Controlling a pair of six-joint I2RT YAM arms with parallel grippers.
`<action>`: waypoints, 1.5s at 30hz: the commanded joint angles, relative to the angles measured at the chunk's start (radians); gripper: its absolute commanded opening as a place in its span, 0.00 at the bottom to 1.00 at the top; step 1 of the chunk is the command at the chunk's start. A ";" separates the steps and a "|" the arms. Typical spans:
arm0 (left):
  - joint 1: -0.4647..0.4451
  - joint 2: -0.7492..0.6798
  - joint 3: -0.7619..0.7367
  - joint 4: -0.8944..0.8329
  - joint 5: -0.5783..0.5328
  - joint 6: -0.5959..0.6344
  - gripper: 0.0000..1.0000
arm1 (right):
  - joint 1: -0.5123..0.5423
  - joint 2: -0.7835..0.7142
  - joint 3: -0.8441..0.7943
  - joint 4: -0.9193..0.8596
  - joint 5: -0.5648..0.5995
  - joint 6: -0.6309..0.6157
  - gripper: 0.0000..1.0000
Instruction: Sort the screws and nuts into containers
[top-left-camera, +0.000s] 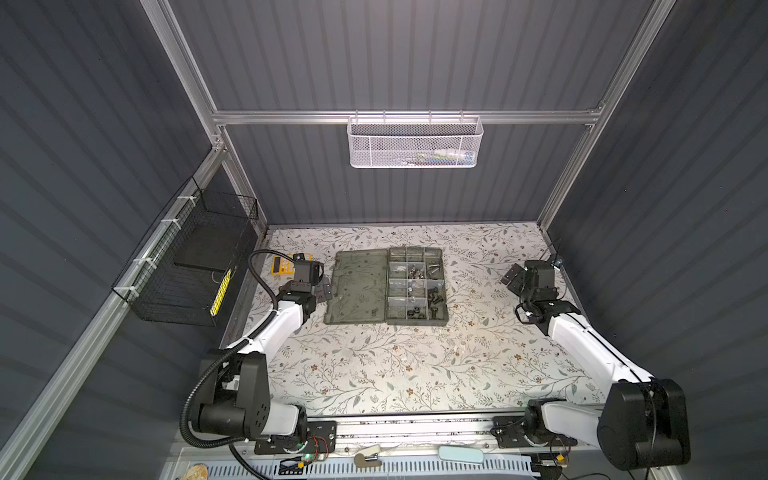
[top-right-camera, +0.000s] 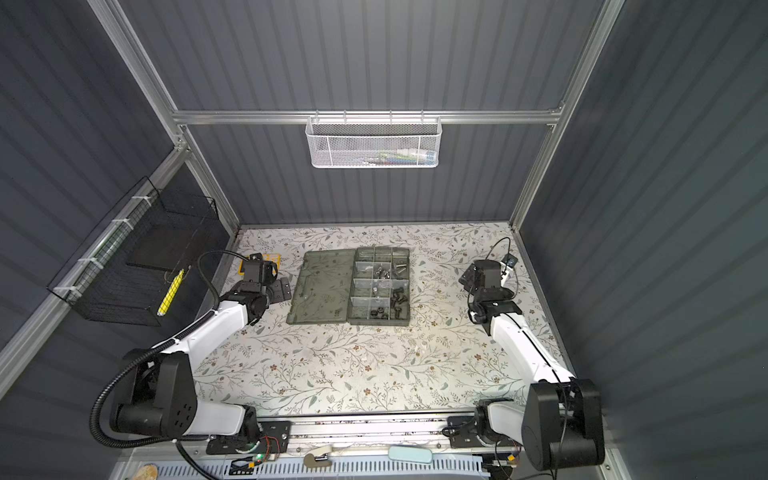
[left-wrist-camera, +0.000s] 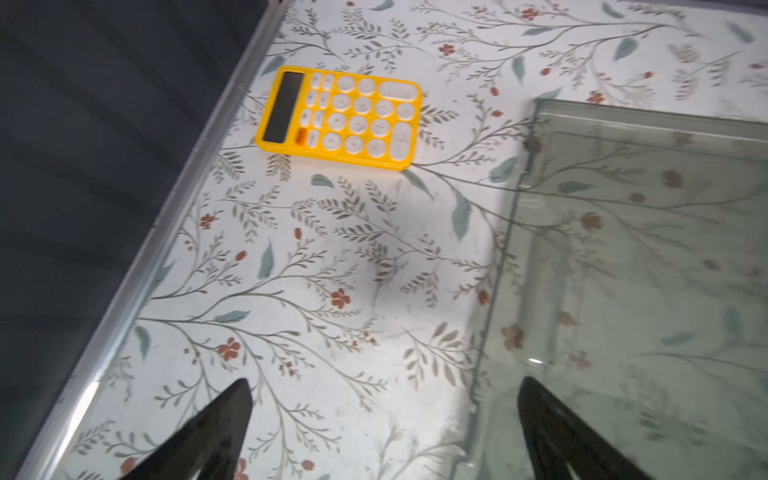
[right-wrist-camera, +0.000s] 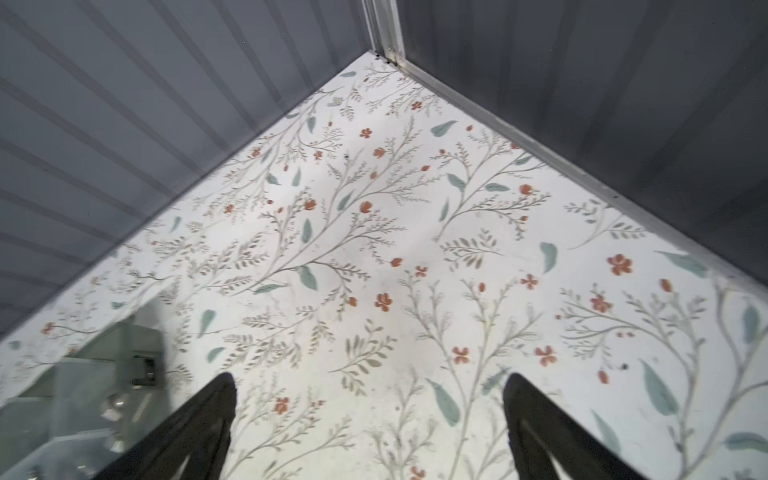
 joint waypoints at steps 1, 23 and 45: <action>0.011 0.045 0.015 0.143 -0.152 0.048 1.00 | -0.001 -0.013 -0.064 0.146 0.120 -0.119 0.99; 0.020 0.283 -0.249 0.843 -0.006 0.207 1.00 | 0.075 0.145 -0.297 0.774 0.161 -0.554 0.99; 0.023 0.295 -0.405 1.135 -0.003 0.205 1.00 | 0.094 0.250 -0.520 1.370 0.126 -0.638 0.99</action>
